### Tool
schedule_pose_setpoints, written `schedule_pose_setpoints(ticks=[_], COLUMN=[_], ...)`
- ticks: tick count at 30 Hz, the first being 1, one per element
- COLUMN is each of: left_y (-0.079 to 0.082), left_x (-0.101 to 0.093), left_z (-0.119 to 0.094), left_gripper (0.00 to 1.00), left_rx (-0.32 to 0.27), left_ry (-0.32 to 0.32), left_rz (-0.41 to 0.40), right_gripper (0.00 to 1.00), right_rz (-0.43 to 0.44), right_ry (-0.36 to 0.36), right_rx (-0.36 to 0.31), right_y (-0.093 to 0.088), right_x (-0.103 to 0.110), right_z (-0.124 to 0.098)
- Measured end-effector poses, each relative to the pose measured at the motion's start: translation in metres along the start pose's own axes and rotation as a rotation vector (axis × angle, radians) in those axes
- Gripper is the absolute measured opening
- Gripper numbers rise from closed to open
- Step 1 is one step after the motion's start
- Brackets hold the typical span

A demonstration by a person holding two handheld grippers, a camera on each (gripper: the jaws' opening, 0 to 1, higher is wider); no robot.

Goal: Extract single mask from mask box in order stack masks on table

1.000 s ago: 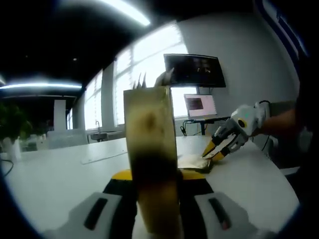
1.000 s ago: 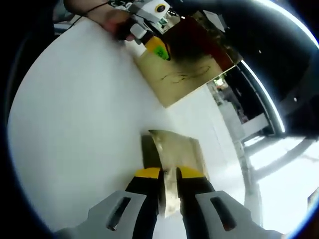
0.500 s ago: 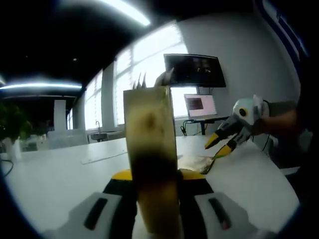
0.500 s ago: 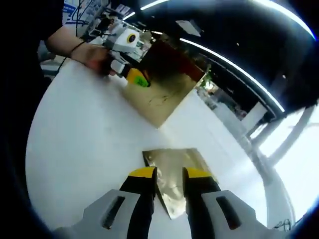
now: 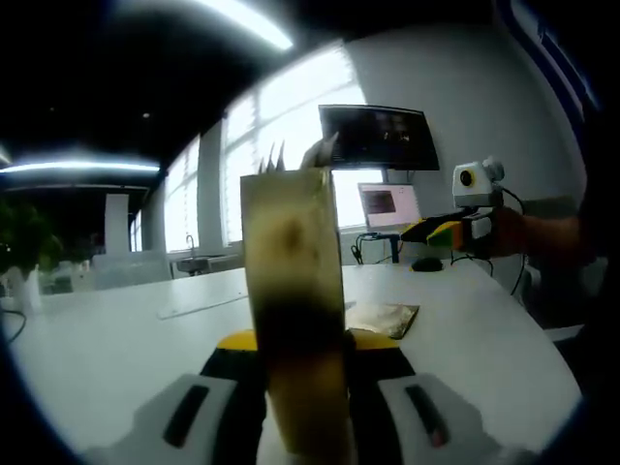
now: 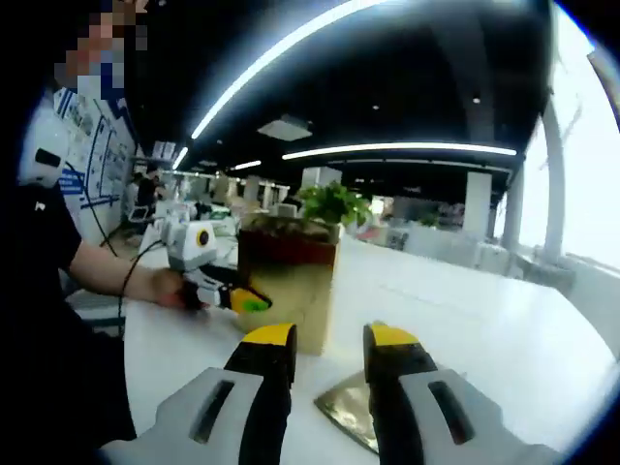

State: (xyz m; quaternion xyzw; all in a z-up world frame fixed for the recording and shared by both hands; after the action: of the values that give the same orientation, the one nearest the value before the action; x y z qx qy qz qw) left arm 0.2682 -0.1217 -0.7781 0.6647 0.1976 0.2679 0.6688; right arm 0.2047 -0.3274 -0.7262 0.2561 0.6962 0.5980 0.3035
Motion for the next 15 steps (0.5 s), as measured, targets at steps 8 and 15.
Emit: schedule_pose_setpoints(ticks=[8, 15], left_y=[0.0, 0.0], left_x=[0.0, 0.0], left_z=[0.0, 0.0], left_gripper=[0.34, 0.34], left_rx=[0.0, 0.001], left_ry=[0.0, 0.001], left_rz=[0.0, -0.001], right_gripper=[0.23, 0.32], right_rz=[0.072, 0.188], right_ry=[-0.032, -0.06], right_rx=[-0.062, -0.121], right_y=[-0.002, -0.014], right_x=[0.003, 0.009], right_z=[-0.01, -0.018])
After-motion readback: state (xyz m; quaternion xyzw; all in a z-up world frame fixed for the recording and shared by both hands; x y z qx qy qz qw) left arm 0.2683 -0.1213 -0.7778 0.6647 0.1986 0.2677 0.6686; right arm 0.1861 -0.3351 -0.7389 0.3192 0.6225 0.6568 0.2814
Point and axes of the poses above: the point that each gripper's makers call its tool centre point, and the gripper's own axes: z roughly forward along the fingers, x roughly to its left, y roughly out of its top, the point moved 4 cm from there along -z, roughly backward along the fingers
